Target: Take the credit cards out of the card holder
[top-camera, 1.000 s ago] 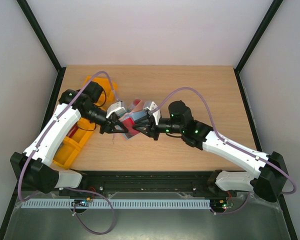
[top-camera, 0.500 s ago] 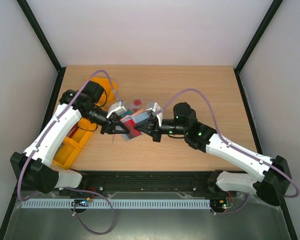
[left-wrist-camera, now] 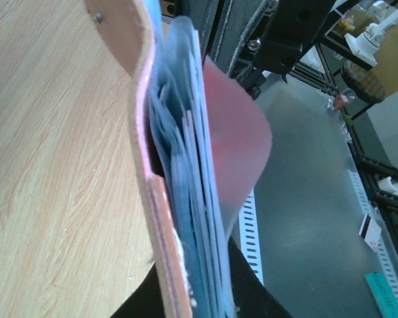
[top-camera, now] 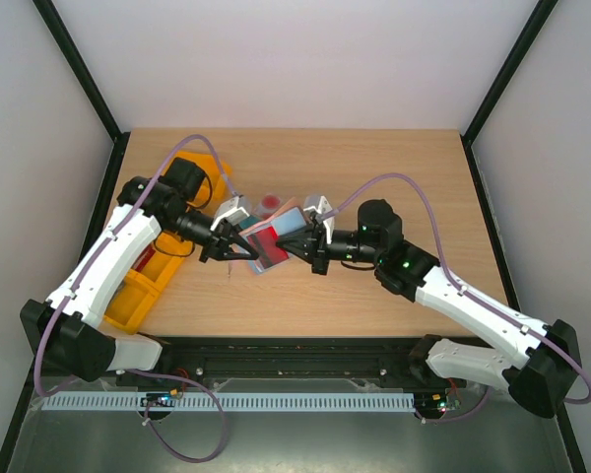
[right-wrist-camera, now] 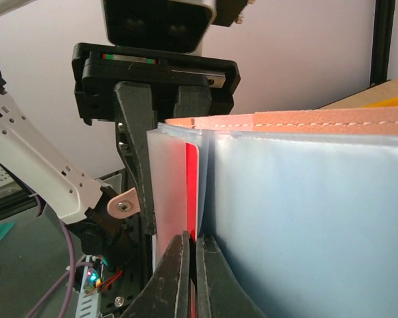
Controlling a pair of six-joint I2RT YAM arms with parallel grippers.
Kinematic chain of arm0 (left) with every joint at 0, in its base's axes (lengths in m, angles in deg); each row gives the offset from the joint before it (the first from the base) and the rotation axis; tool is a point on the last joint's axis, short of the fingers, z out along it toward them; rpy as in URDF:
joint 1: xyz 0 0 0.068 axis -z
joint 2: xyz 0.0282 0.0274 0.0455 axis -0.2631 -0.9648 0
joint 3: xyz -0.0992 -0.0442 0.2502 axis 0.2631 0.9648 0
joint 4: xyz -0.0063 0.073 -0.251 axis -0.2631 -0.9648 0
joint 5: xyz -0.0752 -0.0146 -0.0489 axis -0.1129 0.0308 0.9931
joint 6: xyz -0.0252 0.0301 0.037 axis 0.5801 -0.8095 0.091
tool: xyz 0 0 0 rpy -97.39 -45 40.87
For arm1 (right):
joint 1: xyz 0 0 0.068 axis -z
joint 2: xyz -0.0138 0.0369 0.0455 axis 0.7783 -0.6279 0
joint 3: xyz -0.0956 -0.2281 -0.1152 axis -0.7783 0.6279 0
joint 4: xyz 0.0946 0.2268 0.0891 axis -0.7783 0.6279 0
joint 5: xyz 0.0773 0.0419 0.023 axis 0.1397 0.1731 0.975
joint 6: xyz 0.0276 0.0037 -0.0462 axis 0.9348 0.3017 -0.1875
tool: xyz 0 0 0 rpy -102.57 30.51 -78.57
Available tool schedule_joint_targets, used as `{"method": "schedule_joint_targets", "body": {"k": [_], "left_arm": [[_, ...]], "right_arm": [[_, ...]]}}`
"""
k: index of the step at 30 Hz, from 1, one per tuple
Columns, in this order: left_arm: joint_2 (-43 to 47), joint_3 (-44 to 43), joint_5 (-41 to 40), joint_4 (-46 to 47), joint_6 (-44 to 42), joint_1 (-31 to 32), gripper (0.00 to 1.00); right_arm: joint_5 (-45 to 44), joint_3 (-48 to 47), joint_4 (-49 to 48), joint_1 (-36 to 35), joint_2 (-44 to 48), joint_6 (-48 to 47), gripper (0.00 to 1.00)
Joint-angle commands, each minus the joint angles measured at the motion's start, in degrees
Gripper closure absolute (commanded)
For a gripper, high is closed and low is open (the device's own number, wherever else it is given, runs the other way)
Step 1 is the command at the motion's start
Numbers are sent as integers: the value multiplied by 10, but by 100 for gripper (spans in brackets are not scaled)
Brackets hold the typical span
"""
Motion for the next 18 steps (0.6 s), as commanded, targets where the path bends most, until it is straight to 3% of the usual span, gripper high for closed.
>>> {"method": "schedule_joint_targets", "body": {"k": [1,6,12,16,18], "left_arm": [[10,0,31,-10,-10,3,97],[10,5,16,11,15,3,98],[9,5,15,14,19,3,98],[9,4,15,13,18,3,98],[9,5,15,12,16,3,98]], "right_arm": [[-11,1,-7,12,8,-2,98],[-19,-2,13,21,14,-13,97],[46,-14,8,22,-15,12,83],[47,-28,5,21,-39,23,96],[42,-21,-12,21,-41,29,97]]}}
